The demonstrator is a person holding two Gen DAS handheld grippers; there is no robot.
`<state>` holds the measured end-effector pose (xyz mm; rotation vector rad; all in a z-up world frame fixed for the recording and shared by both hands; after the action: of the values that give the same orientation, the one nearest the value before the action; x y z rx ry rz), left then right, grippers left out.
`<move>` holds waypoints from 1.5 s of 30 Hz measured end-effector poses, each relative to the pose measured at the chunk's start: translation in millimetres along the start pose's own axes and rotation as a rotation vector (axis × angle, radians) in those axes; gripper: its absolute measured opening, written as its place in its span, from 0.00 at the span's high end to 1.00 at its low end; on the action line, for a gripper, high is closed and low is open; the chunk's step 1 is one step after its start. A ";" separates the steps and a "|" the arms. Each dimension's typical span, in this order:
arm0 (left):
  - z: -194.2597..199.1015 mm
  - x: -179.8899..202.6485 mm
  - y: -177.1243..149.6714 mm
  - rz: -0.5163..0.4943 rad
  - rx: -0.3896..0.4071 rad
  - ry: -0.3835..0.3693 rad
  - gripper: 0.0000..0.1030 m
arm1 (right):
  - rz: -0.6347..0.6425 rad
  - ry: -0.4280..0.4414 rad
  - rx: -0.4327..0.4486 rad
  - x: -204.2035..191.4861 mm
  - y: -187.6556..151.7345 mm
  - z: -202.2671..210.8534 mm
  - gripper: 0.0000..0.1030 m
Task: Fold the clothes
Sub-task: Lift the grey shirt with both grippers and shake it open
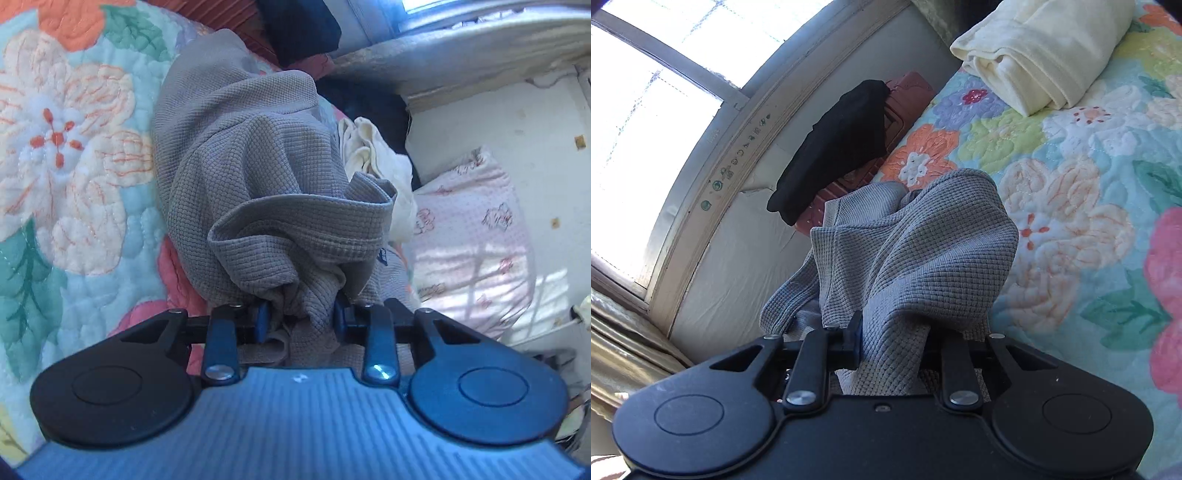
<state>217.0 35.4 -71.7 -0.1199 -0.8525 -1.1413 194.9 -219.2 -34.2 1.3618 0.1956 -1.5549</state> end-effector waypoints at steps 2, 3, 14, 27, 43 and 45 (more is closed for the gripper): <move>6.7 24.0 -12.4 -0.082 0.016 0.011 0.70 | 0.023 -0.007 0.023 -5.7 -13.5 31.0 0.78; 9.2 33.9 -20.2 -0.102 0.008 -0.012 0.70 | 0.056 -0.030 0.023 -8.2 -21.0 45.4 0.79; 56.9 106.2 -173.6 -0.429 -0.065 0.018 0.76 | 0.292 -0.173 0.041 -24.1 -115.3 189.6 0.82; 120.9 157.6 -255.7 -0.503 0.013 0.001 0.78 | 0.457 -0.293 0.105 -55.8 -165.0 303.5 0.84; 126.1 188.4 -284.5 -0.621 0.165 0.250 0.82 | 0.423 -0.448 0.122 -65.6 -192.1 337.6 0.86; 124.6 186.5 -284.9 -0.633 0.168 0.266 0.82 | 0.441 -0.426 0.099 -66.0 -197.0 332.4 0.86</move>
<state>-59.4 -169.8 42.0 0.4634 -0.7612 -1.6219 -177.3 -314.8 42.6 1.0265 -0.4221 -1.4447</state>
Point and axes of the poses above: each gripper's, at about its wrist camera, not at the fingertips, and z roughly against the way its jaws point, x to its right, y to its top, the point moved 4 cm from there along -z, roughly the way its jaws point, and after that the axes turned 14 degrees about y, right-handed, at the moved point
